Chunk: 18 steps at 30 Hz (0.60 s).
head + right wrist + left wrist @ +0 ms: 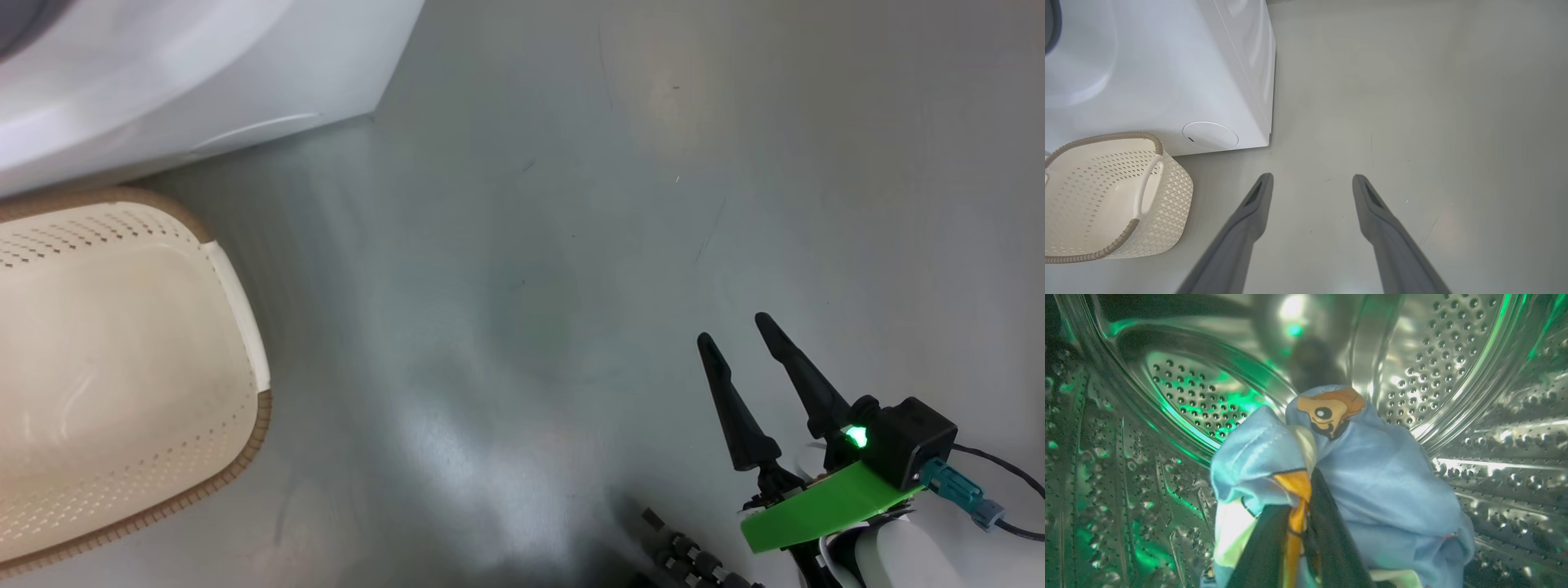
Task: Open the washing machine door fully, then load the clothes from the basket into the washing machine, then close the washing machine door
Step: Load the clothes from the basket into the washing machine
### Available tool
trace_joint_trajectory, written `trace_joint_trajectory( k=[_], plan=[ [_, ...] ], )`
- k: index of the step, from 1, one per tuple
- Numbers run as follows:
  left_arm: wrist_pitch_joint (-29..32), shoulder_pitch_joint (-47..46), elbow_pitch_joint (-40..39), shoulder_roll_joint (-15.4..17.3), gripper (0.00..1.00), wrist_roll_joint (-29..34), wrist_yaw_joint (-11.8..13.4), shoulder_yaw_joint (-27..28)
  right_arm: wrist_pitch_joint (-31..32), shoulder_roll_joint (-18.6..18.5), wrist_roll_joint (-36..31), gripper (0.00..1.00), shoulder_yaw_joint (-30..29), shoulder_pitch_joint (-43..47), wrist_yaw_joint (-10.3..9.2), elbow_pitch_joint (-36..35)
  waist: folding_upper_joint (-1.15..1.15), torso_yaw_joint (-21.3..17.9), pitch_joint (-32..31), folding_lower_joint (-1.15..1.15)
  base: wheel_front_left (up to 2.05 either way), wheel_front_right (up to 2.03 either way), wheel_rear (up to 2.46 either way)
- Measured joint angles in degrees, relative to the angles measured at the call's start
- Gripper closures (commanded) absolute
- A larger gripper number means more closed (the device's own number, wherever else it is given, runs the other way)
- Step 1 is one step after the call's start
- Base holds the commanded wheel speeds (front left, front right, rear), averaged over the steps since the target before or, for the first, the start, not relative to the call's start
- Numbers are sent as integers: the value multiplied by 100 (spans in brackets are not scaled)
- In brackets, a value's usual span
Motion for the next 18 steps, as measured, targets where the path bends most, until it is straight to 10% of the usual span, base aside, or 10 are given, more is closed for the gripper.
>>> trace_joint_trajectory(
  k=[18],
  plan=[
    [169, 48, 1031, -292, 0, -322, 318, 90, 0, -34, 0, 0, -32, 40, 0, 58, 0, 119, -359, 0, 0, 0, 0]
  ],
)
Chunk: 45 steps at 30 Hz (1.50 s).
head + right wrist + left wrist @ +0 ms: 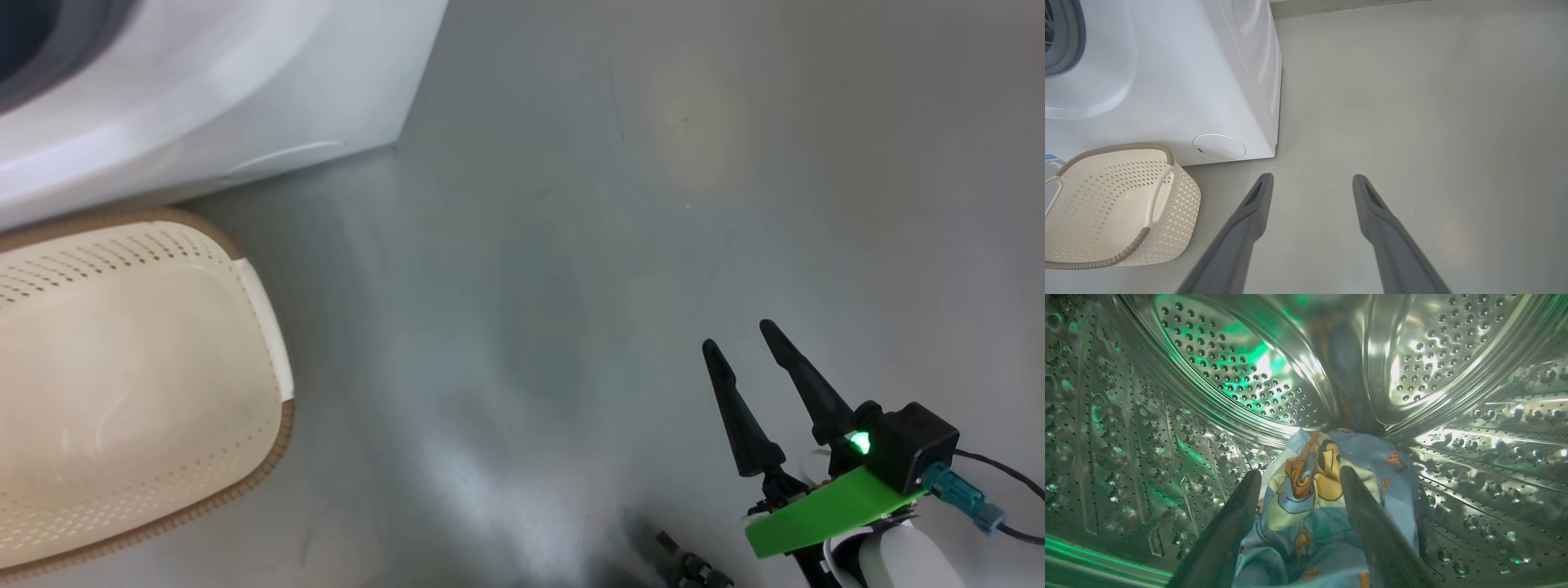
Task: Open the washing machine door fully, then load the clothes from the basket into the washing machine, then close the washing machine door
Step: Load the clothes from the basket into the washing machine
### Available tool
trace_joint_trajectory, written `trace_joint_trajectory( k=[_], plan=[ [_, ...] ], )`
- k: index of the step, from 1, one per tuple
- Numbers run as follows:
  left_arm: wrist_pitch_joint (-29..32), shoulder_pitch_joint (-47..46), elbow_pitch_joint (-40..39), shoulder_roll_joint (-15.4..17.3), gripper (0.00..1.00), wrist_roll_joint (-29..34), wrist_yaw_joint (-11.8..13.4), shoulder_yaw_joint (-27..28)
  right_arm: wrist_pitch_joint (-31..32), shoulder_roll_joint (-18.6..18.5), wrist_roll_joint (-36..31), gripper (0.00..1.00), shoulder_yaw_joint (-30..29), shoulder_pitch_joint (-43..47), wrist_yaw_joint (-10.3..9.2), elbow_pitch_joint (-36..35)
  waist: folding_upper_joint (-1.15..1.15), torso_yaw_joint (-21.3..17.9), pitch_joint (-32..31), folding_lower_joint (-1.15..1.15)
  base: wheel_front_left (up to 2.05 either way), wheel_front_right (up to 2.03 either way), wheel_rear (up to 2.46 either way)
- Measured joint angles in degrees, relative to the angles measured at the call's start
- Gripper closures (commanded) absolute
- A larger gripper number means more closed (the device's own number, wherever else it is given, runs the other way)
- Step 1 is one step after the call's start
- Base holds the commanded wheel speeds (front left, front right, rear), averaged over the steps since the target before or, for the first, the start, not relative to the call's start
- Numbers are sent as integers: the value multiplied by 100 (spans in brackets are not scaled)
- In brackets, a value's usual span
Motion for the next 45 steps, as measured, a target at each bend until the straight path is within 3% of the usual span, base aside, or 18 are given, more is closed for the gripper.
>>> trace_joint_trajectory(
  k=[11, 29, 45],
  plan=[
    [-197, 1126, -223, -380, 0, -347, 112, 129, 0, -29, -40, 0, -83, 94, 0, 5, 0, 167, -478, 0, 0, 0, 0],
    [-198, 2599, -1541, -759, 0, -622, -401, 140, 0, 21, -162, 0, -290, 371, 0, 47, 0, 700, -1243, 0, 0, 0, 0],
    [-198, 4261, -2858, -1357, 0, -750, -593, 276, 0, 43, -270, 0, -456, 368, 0, 209, 0, 1053, -1793, 0, 0, 0, 0]
  ],
)
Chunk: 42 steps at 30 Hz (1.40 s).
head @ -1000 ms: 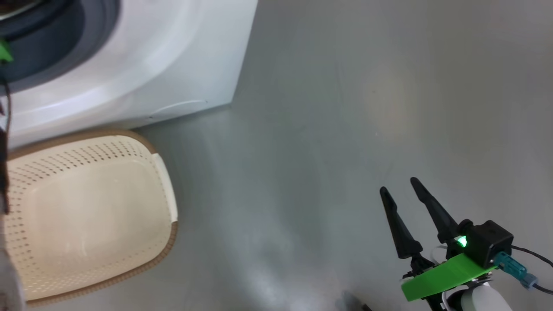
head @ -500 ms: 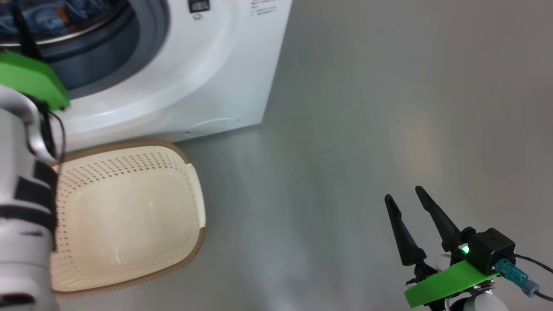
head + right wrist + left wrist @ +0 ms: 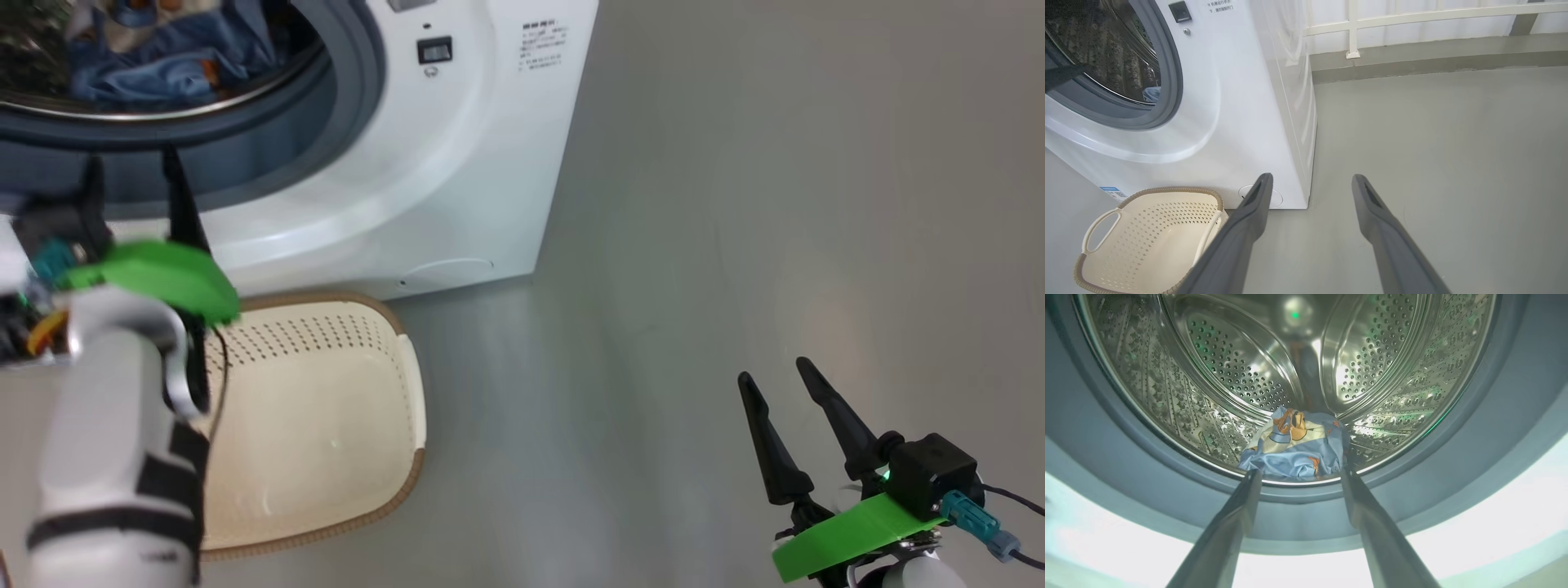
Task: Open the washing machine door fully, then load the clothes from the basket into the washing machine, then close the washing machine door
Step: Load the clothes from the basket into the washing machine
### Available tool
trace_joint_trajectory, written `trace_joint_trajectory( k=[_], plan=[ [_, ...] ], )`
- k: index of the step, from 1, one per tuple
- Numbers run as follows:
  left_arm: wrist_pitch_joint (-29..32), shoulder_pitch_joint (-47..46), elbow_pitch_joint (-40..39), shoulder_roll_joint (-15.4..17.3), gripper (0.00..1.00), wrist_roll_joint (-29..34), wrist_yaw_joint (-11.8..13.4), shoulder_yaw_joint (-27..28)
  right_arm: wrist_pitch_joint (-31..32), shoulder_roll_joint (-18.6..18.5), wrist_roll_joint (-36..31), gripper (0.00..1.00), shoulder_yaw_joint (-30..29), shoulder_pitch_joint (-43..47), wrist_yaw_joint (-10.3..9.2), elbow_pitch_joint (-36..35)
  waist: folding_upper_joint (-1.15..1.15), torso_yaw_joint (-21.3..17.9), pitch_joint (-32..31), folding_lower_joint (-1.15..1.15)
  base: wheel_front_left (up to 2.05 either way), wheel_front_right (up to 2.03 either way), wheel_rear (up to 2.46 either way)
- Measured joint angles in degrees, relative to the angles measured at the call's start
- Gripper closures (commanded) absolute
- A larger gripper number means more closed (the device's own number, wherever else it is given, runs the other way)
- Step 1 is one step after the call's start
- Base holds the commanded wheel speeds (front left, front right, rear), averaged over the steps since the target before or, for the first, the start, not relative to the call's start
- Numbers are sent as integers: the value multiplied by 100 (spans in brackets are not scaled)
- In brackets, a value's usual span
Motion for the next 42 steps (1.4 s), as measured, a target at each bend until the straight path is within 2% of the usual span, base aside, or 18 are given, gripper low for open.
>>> trace_joint_trajectory(
  k=[8, 18, 29, 37, 42],
  plan=[
    [1, 1199, -682, -203, 0, -1, -155, 92, 0, -49, -189, 0, -133, 43, 0, 115, 0, 163, -401, 0, 0, 0, 0],
    [1, 2610, -1440, -370, 0, -86, -162, 87, 0, -53, -300, 0, -167, 351, 0, 138, 0, 498, -941, 0, 0, 0, 0],
    [1, 3890, -2357, -366, 0, -530, -142, -233, 0, -82, -421, 0, -193, 748, 0, 124, 0, 760, -1494, 0, 0, 0, 0],
    [1, 4759, -3063, -358, 0, -599, 0, -331, 0, -103, -499, 0, -290, 985, 0, 32, 0, 791, -1819, 0, 0, 0, 0],
    [1, 5074, -3315, -342, 0, -589, 2, -300, 0, -92, -549, 0, -330, 1096, 0, -38, 0, 758, -1963, 0, 0, 0, 0]
  ],
)
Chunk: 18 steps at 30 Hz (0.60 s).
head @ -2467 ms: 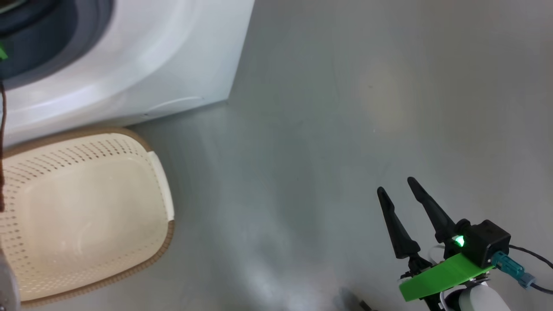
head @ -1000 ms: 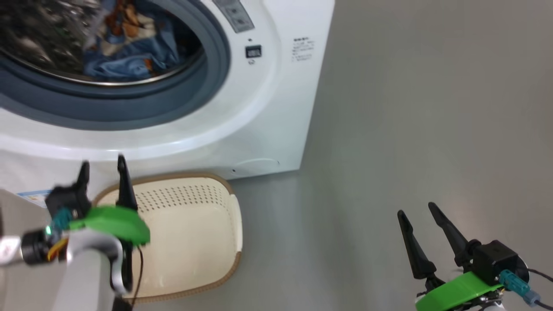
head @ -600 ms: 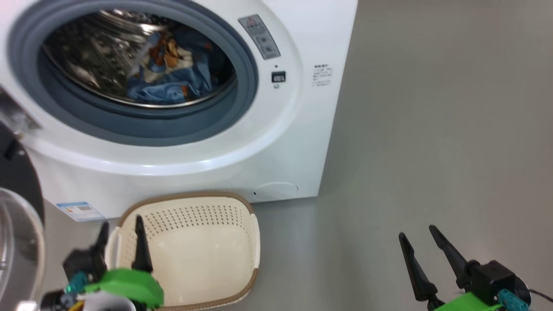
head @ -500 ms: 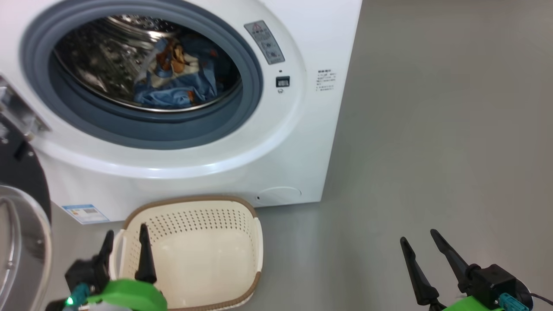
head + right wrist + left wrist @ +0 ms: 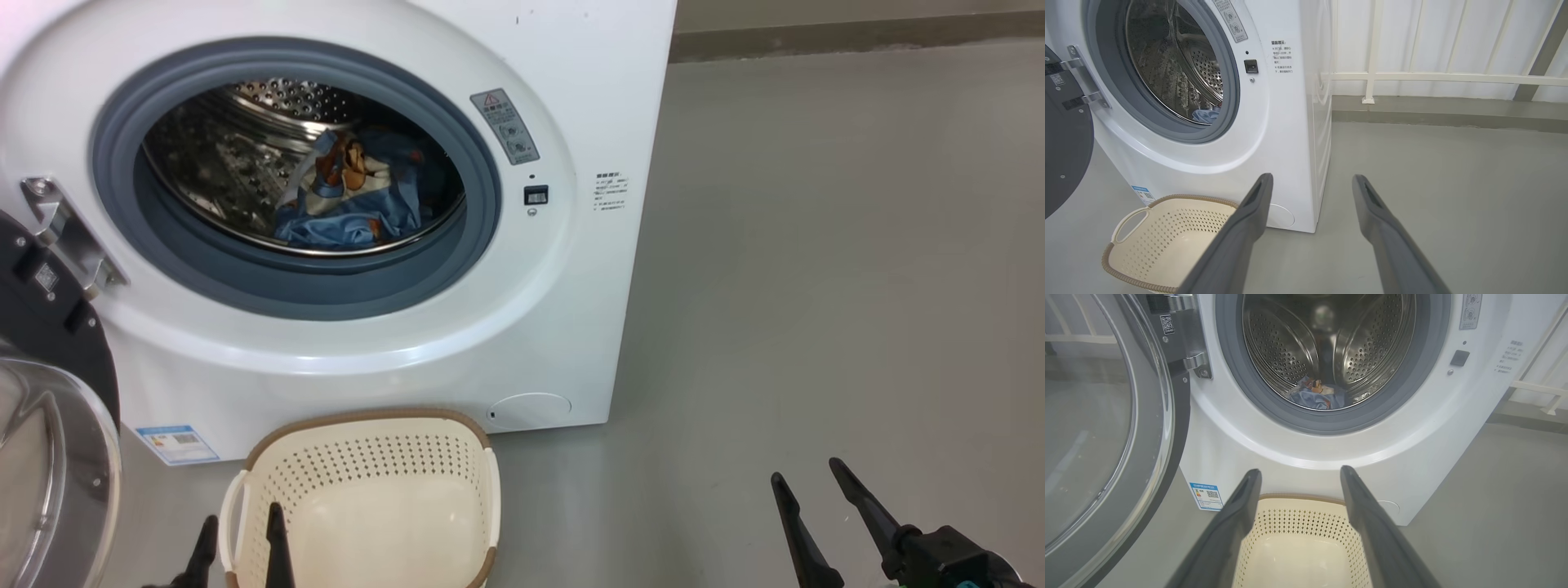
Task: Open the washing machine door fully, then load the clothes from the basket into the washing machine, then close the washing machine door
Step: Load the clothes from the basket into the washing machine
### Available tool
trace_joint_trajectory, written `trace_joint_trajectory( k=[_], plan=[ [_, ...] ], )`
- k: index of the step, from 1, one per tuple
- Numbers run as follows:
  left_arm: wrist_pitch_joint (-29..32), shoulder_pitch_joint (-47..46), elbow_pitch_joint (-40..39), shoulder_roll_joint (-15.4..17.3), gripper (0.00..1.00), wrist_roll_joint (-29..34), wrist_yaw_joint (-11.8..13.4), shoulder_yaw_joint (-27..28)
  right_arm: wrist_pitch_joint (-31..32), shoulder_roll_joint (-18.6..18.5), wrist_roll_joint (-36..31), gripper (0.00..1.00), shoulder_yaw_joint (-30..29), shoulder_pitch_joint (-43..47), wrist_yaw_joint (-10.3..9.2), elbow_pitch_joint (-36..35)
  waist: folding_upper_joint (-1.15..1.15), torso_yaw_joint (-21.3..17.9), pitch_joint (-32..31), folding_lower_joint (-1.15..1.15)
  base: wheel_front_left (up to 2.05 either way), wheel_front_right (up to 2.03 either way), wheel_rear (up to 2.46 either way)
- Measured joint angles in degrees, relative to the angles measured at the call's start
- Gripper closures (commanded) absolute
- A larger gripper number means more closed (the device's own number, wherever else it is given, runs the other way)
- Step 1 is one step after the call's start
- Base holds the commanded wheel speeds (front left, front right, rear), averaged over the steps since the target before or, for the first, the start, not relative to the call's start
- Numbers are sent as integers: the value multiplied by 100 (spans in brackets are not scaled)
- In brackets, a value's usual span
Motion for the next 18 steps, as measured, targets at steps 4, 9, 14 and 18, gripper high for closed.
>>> trace_joint_trajectory(
  k=[4, 9, 14, 18],
  plan=[
    [0, 189, -178, 1, 0, 13, -1, 77, 0, 29, -60, 0, -20, 4, 0, -42, 0, -61, -66, 0, 0, 0, 0],
    [1, 347, -342, 5, 0, -13, -1, 118, 0, 73, -90, 0, -35, 96, 0, -77, 0, -117, -129, 0, 0, 0, 0],
    [0, 453, -394, 7, 0, -16, -1, 99, 0, 109, -90, 0, -48, 125, 0, -75, 0, -154, -169, 0, 0, 0, 0],
    [0, 508, -457, 8, 0, -18, -1, 44, 0, 122, -90, 0, -108, 210, 0, -67, 0, -164, -184, 0, 0, 0, 0]
  ],
)
